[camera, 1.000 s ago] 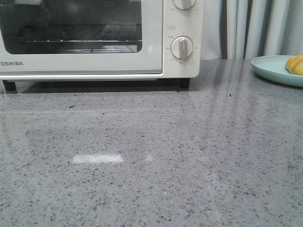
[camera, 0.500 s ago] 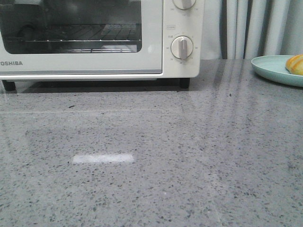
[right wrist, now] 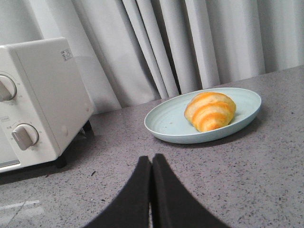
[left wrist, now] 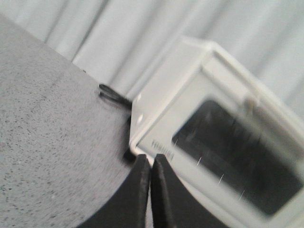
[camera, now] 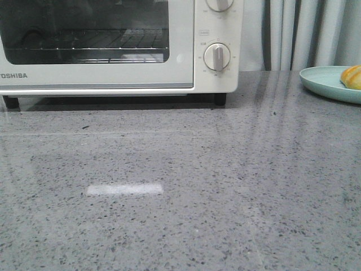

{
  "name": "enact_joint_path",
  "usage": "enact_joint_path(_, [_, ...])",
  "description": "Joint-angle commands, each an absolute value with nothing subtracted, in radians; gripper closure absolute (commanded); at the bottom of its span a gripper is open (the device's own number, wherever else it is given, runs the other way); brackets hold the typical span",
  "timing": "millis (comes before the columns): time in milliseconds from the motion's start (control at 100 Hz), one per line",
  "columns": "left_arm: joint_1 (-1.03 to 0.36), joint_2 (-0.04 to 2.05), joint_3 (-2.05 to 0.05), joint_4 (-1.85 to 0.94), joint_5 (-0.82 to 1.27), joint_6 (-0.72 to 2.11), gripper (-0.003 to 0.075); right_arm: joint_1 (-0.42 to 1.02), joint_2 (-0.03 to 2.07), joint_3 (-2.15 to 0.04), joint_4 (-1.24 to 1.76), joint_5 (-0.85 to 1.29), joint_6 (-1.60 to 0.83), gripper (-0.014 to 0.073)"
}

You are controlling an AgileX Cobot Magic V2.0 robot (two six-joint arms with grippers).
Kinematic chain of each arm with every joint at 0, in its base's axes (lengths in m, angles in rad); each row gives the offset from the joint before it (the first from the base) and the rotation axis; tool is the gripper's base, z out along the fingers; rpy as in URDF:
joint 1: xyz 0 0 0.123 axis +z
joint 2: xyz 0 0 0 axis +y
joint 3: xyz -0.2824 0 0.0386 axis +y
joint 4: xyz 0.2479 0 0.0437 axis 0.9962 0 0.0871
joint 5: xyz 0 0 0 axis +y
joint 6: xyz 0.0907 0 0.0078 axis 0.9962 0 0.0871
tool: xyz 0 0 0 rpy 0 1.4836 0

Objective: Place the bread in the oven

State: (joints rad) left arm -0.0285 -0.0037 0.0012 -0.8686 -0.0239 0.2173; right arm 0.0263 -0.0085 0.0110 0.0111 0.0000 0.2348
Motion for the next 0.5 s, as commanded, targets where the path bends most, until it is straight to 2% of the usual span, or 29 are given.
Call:
enact_joint_path(0, [-0.026, -0.034, 0.024, -1.094, -0.155, 0.206, 0.0741, 0.024, -0.029, 0.023, 0.03, -0.083, 0.226, 0.0663])
enact_joint_path(100, [-0.026, -0.034, 0.024, -1.196, -0.175, 0.206, 0.0741, 0.024, -0.029, 0.023, 0.03, -0.081, 0.226, 0.0663])
enact_joint_path(490, [-0.026, -0.034, 0.014, -1.196, -0.187, 0.206, 0.0741, 0.024, -0.029, 0.021, 0.04, -0.092, 0.226, 0.0663])
